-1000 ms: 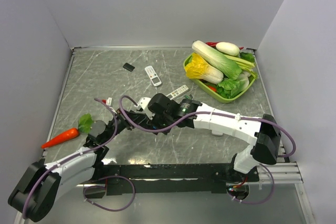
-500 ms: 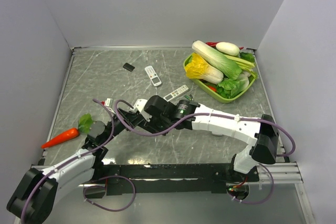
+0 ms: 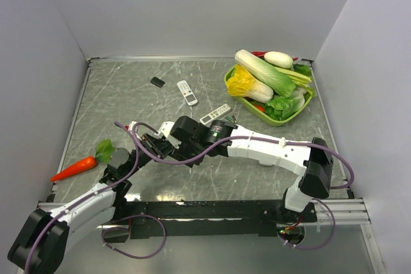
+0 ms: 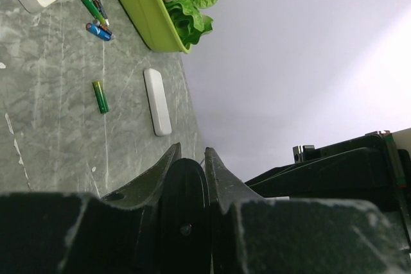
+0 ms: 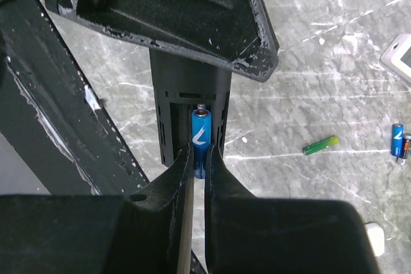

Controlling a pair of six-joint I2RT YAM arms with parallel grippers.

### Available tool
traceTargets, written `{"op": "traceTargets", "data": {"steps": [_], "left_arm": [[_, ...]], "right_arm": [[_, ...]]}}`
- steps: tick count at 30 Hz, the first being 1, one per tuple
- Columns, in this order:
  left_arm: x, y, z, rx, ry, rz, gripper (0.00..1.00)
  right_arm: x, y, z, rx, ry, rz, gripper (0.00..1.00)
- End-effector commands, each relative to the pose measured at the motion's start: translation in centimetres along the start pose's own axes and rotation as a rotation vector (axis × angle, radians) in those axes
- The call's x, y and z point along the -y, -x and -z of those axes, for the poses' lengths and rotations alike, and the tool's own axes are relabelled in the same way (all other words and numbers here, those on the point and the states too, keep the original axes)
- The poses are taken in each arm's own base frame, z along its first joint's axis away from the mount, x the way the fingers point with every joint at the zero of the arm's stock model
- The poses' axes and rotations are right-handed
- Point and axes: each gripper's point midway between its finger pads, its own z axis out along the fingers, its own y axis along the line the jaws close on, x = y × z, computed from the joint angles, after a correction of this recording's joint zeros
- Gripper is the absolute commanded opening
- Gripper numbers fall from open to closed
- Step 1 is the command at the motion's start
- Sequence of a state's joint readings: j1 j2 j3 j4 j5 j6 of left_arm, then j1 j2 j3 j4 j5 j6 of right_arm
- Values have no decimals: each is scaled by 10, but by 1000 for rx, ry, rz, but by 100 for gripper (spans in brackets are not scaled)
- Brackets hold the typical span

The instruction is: Load the batteries into the remote control

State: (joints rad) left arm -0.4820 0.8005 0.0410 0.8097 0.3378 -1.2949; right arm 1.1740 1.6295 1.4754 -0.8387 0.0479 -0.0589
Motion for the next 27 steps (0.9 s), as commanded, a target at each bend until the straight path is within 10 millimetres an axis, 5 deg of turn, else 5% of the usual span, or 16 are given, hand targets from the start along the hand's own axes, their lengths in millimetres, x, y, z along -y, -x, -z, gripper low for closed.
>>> {"op": "traceTargets", "data": {"steps": [1, 17, 27], "left_arm": [[-27, -17, 18, -17, 32, 16, 1], [-19, -16, 19, -15, 4, 27, 1], [-12, -16, 20, -15, -23, 50, 1]], "right_arm": [[2, -2, 10, -36, -17, 25, 0], [-1, 5, 4, -34, -8, 39, 0], [3, 13, 1, -9, -31, 31, 10]]}}
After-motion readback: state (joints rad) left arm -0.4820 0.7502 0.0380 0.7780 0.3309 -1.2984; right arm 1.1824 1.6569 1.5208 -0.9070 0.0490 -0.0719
